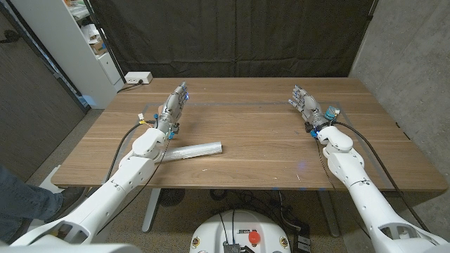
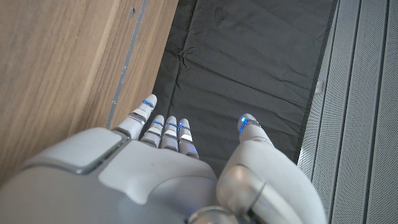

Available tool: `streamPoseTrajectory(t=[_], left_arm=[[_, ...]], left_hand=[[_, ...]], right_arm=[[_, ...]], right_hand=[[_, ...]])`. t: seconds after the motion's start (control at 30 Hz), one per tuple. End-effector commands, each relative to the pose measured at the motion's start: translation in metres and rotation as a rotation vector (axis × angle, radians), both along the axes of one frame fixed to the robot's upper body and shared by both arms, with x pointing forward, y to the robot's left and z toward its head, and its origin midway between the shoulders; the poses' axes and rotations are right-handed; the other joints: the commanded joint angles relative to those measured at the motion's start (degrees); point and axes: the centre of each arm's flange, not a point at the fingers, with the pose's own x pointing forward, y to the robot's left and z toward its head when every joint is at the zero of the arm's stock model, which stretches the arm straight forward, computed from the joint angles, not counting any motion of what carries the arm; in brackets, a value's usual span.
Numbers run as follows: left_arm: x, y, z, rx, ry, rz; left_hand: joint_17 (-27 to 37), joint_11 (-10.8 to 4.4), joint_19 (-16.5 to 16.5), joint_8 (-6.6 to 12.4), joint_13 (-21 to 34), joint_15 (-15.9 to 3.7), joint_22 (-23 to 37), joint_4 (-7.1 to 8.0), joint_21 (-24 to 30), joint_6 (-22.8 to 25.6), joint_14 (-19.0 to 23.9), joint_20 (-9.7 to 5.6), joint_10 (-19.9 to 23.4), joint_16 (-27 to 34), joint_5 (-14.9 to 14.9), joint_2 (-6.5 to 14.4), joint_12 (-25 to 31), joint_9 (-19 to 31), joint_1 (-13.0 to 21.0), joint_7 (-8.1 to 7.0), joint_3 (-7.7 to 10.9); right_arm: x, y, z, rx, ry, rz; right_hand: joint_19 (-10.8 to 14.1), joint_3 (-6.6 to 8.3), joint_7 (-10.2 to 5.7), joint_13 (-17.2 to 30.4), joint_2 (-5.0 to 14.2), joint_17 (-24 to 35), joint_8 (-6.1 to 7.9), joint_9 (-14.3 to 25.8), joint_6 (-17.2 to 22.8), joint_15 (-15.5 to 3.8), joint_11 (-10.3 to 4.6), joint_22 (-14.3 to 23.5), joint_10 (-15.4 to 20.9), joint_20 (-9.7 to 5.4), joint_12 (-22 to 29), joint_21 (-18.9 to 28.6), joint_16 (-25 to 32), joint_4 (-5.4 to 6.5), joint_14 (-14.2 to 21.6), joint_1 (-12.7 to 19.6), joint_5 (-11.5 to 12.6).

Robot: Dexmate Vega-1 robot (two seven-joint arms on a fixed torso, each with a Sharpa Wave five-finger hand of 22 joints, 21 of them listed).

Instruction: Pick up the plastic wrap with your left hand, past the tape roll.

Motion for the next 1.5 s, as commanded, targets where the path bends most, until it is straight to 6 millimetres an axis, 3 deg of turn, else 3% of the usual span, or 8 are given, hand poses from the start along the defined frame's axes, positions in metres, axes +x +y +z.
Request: streamPoseTrajectory(t=[0.03, 1.13, 1.5], left_arm=[[-0.013, 0.002, 0.002, 0.019, -0.047, 0.009], [-0.04, 0.011, -0.011, 0.041, -0.08, -0.041], [-0.062, 0.011, -0.016, 0.092, -0.112, -0.022]], left_hand=[[0.16, -0.24, -0.43, 0.45, 0.23, 0.1, 0.2, -0.33, -0.25, 0.6, -0.07, 0.27, 0.34, 0.4, 0.04, 0.16, 0.24, 0.18, 0.45, 0.23, 0.27], [0.18, -0.57, 0.41, 0.59, 0.22, -0.22, 0.25, -0.92, -0.6, 1.62, 0.98, 0.46, 1.41, 0.52, -0.26, 0.67, 0.48, 0.19, 0.97, -0.05, 0.43], [0.18, -0.65, 0.63, 0.69, 0.22, -0.17, 0.27, -1.08, -0.69, 2.1, 1.22, 0.55, 1.66, 0.53, -0.35, 0.77, 0.53, 0.2, 1.08, -0.05, 0.46]], right_arm=[[0.0, -0.001, 0.0, 0.001, -0.001, -0.001], [0.0, 0.002, 0.002, 0.001, -0.015, 0.004], [-0.001, 0.0, 0.003, 0.002, -0.031, 0.001]], right_hand=[[0.08, 0.23, -0.04, 0.19, 0.18, 0.11, 0.18, 0.3, 0.54, 0.27, 0.42, 0.27, -0.13, 0.08, 0.15, 0.19, 0.08, -0.18, -0.05, 0.43, -0.02], [0.02, 0.25, -0.1, 0.21, 0.35, 0.12, 0.09, 0.31, 0.56, 0.39, 0.35, 0.27, -0.03, 0.17, 0.13, 0.22, 0.07, -0.4, 0.03, 0.35, -0.17], [-0.02, 0.22, -0.14, 0.21, 0.31, 0.11, 0.08, 0.31, 0.58, 0.34, 0.28, 0.27, -0.04, 0.15, 0.11, 0.22, 0.05, -0.49, 0.03, 0.31, -0.23]])
